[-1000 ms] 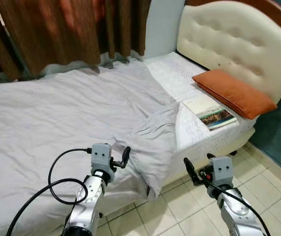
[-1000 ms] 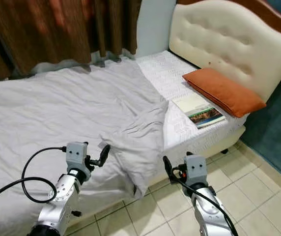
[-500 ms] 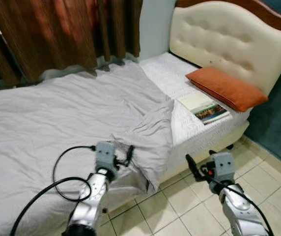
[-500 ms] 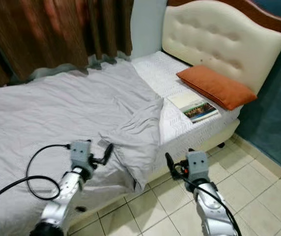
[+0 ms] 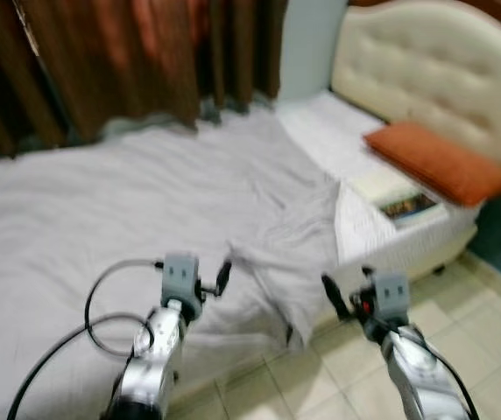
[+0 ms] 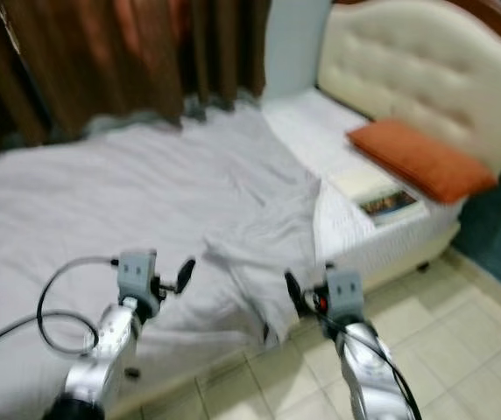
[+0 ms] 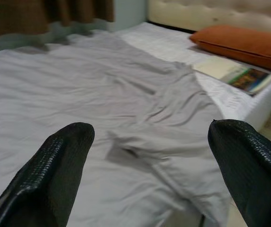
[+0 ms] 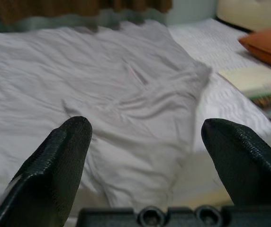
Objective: Clean up the room
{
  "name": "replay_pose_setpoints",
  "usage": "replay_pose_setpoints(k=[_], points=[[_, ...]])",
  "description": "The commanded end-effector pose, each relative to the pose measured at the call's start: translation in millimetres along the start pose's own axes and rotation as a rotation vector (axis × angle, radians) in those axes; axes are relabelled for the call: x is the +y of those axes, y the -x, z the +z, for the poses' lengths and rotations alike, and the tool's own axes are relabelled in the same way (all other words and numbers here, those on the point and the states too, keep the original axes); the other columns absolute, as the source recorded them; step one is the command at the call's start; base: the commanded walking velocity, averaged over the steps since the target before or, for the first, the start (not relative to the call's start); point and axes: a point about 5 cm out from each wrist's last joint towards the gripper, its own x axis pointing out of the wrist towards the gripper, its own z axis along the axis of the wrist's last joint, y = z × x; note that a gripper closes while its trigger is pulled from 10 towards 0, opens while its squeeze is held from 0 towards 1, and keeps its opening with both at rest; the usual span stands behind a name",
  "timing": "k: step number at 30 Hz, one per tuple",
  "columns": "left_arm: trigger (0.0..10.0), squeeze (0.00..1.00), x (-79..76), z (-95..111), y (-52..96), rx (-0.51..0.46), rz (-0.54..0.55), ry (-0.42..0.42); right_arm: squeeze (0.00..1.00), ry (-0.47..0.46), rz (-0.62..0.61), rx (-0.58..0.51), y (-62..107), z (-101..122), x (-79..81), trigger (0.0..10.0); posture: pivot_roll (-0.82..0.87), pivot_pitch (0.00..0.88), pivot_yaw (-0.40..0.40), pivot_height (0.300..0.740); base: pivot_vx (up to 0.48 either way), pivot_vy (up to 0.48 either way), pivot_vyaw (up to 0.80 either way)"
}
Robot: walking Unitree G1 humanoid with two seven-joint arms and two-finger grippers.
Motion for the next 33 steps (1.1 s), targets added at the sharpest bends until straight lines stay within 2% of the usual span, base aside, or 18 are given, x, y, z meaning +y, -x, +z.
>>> replay_pose_setpoints(k=[1,7,11,12,33], points=[[10.0,0.0,-8.6,-1.6,-1.5,0.014,-0.03,0.006,1.0,-0.007,-0.015,0.017,3.3,-3.6,-5.9,10.0,-0.12,0.0,0.022,0.74,0.334,0.345,0.0],[10.0,0.0,-9.1,-2.5,-0.8,0.016,-0.031,0.001,1.0,0.006,-0.017,0.023,4.3,-5.3,-6.1,10.0,-0.12,0.0,0.025,0.74,0.336,0.343,0.0],[10.0,0.0,-9.4,-3.1,-0.8,0.018,-0.036,-0.008,1.0,0.019,-0.021,0.032,3.9,-5.9,-6.2,10.0,-0.12,0.0,0.028,0.74,0.0,0.0,0.0],[10.0,0.0,-9.5,-3.0,-1.2,0.021,-0.043,-0.016,0.0,0.033,-0.021,0.041,3.6,-6.9,-6.0,10.0,-0.13,0.0,0.031,0.74,0.0,-0.424,0.0],[10.0,0.0,-4.0,-5.1,-2.4,0.04,-0.014,-0.033,0.0,0.054,-0.009,0.048,3.9,-8.5,-5.0,10.0,-0.13,0.0,0.033,0.74,0.239,-0.407,0.0]])
